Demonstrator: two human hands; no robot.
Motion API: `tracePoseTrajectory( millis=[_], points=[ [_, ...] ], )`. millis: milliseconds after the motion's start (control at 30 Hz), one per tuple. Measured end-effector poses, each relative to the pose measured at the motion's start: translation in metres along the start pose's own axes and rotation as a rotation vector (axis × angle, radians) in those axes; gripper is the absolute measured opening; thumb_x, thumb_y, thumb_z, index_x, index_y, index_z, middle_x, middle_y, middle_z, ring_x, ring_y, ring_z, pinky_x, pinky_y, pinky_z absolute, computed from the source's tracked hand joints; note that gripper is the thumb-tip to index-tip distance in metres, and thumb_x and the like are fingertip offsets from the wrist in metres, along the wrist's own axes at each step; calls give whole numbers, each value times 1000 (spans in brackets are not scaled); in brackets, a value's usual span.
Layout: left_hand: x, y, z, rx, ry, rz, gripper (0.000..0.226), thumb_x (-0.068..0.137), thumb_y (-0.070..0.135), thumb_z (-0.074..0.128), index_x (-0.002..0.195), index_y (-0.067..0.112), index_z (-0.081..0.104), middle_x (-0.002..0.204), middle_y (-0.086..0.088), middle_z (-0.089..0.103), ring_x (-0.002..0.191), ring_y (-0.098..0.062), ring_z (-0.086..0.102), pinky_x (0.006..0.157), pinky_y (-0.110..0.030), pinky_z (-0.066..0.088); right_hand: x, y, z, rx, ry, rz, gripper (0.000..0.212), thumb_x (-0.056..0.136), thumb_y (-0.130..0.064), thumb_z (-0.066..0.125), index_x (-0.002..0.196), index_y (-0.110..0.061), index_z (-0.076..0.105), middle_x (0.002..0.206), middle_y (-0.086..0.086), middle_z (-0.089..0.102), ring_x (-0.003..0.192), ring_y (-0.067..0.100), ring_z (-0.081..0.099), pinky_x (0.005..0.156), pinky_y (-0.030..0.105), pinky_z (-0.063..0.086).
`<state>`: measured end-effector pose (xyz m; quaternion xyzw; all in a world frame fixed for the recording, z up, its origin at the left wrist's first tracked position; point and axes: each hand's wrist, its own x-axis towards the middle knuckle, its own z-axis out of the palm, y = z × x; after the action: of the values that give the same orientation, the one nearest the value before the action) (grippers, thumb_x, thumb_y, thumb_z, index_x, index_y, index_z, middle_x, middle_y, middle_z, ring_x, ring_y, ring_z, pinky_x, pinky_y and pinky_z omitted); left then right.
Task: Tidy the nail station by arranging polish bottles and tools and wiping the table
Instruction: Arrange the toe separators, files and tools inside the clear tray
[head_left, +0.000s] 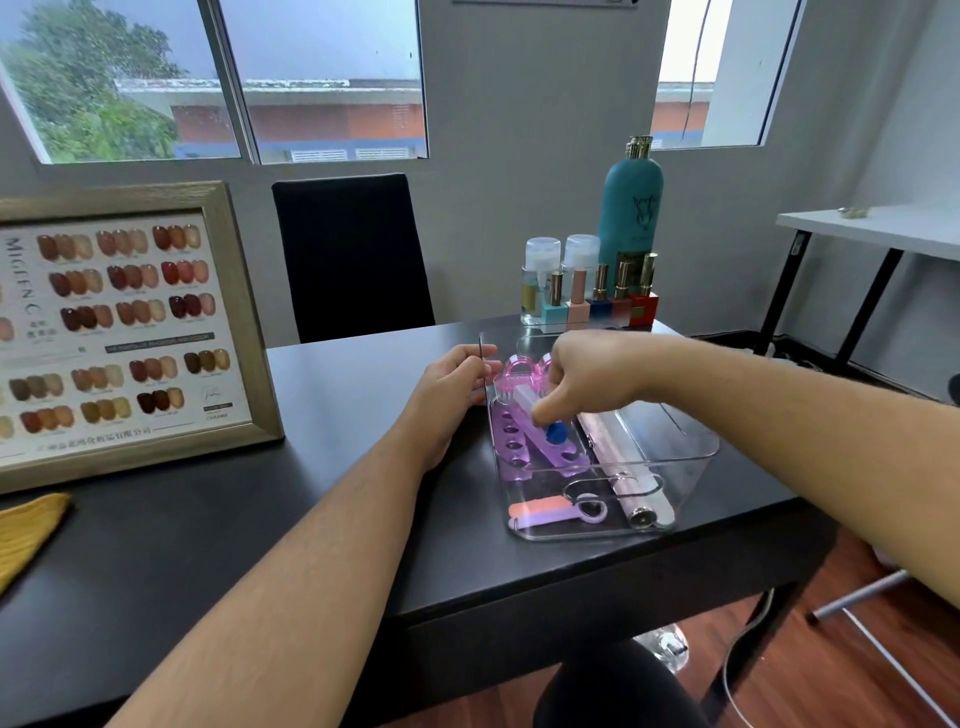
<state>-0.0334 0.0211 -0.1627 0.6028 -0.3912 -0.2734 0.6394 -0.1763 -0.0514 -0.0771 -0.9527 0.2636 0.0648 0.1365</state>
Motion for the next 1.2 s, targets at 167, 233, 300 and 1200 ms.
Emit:
tracePoseTrajectory(
  millis=[167, 233, 300, 1200],
  points=[
    [0, 0, 0, -5, 2, -14, 27, 91, 9, 39, 111, 12, 57, 106, -6, 64, 98, -16, 59, 81, -26, 47, -6, 27, -17, -60, 152, 111, 40, 80, -37, 66, 53, -10, 54, 52, 1, 40, 48, 14, 36, 45, 24, 28],
    [0, 1, 0, -2, 3, -16, 27, 91, 9, 39, 111, 12, 57, 105, -6, 64, 98, -16, 59, 83, -27, 47, -7, 34, -17, -124, 171, 158, 40, 78, -40, 67, 54, -12, 54, 53, 2, 45, 49, 14, 40, 44, 24, 29],
    [0, 1, 0, 10, 2, -18, 27, 91, 10, 39, 112, 12, 56, 108, -7, 63, 99, -17, 59, 86, -30, 48, -5, 38, -13, -217, 173, 182, 39, 77, -44, 68, 57, -13, 55, 55, 1, 49, 51, 14, 44, 44, 24, 31],
    [-3, 3, 1, -4, 0, -4, 24, 90, 10, 41, 106, 16, 58, 101, -4, 63, 92, -13, 59, 75, -22, 47, -10, 36, 13, -59, -4, -212, 31, 64, -47, 80, 91, -39, 69, 86, 1, 65, 73, 7, 52, 61, 19, 24]
  ],
)
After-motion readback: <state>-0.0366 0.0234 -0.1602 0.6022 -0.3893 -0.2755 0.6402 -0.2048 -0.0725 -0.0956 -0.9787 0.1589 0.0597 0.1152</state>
